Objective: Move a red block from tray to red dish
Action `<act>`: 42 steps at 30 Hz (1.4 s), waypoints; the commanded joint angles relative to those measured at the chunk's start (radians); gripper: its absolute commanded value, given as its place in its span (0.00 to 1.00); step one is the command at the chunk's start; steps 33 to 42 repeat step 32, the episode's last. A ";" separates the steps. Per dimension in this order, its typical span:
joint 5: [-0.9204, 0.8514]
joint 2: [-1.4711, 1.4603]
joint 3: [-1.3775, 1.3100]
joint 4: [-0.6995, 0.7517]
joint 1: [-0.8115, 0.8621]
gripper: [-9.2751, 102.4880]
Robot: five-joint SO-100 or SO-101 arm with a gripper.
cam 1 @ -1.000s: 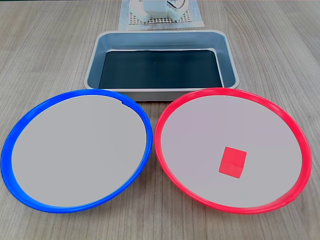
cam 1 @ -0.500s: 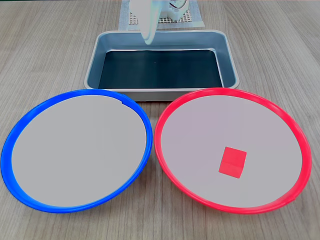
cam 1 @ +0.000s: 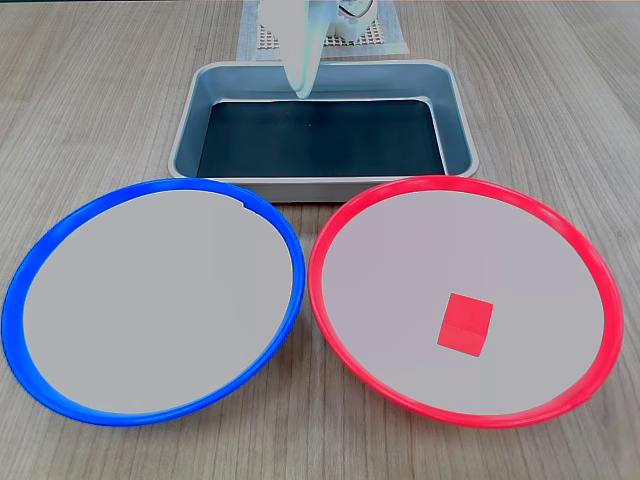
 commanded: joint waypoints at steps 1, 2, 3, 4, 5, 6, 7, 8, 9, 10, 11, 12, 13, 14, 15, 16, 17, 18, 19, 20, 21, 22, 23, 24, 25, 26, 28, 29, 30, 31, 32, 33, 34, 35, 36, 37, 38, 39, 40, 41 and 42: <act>0.002 0.023 0.000 0.005 -0.005 0.08; 0.002 0.023 0.000 0.005 -0.005 0.08; 0.003 0.023 0.000 0.005 -0.003 0.08; 0.006 0.023 0.000 0.005 0.000 0.08; 0.009 0.023 0.000 0.005 0.003 0.08; 0.012 0.023 0.000 0.005 0.005 0.08; 0.014 0.023 0.000 0.005 0.006 0.08; 0.015 0.023 0.000 0.006 0.008 0.08; 0.015 0.023 0.000 0.006 0.008 0.08; 0.015 0.023 0.000 0.006 0.008 0.08; 0.015 0.023 0.000 0.006 0.008 0.08; 0.015 0.023 0.000 0.006 0.008 0.08; 0.015 0.023 0.000 0.006 0.008 0.08; 0.015 0.023 0.000 0.006 0.008 0.08; 0.015 0.023 0.000 0.006 0.008 0.08; 0.015 0.023 0.000 0.006 0.008 0.08; 0.015 0.023 0.000 0.006 0.008 0.08; 0.015 0.023 0.000 0.006 0.008 0.08; 0.015 0.023 0.000 0.006 0.008 0.08; 0.015 0.023 0.000 0.006 0.008 0.08; 0.015 0.023 0.000 0.006 0.008 0.08; 0.015 0.023 0.000 0.006 0.008 0.08; 0.015 0.023 0.000 0.006 0.008 0.08; 0.015 0.023 0.000 0.006 0.008 0.08; 0.015 0.023 0.000 0.006 0.008 0.08; 0.015 0.023 0.000 0.006 0.008 0.08; 0.015 0.023 0.000 0.006 0.008 0.08; 0.015 0.023 0.000 0.006 0.008 0.08; 0.015 0.023 0.000 0.006 0.008 0.08; 0.015 0.023 0.000 0.006 0.008 0.08; 0.015 0.023 0.000 0.006 0.008 0.08; 0.015 0.023 0.000 0.006 0.008 0.08; 0.015 0.023 0.000 0.006 0.008 0.08; 0.015 0.023 0.000 0.006 0.008 0.08; 0.015 0.023 0.000 0.006 0.008 0.08; 0.015 0.023 0.000 0.006 0.008 0.08; 0.015 0.023 0.000 0.006 0.008 0.08; 0.015 0.023 0.000 0.006 0.008 0.08; 0.015 0.023 0.000 0.006 0.008 0.08; 0.015 0.023 0.000 0.006 0.008 0.08; 0.015 0.023 0.000 0.006 0.008 0.08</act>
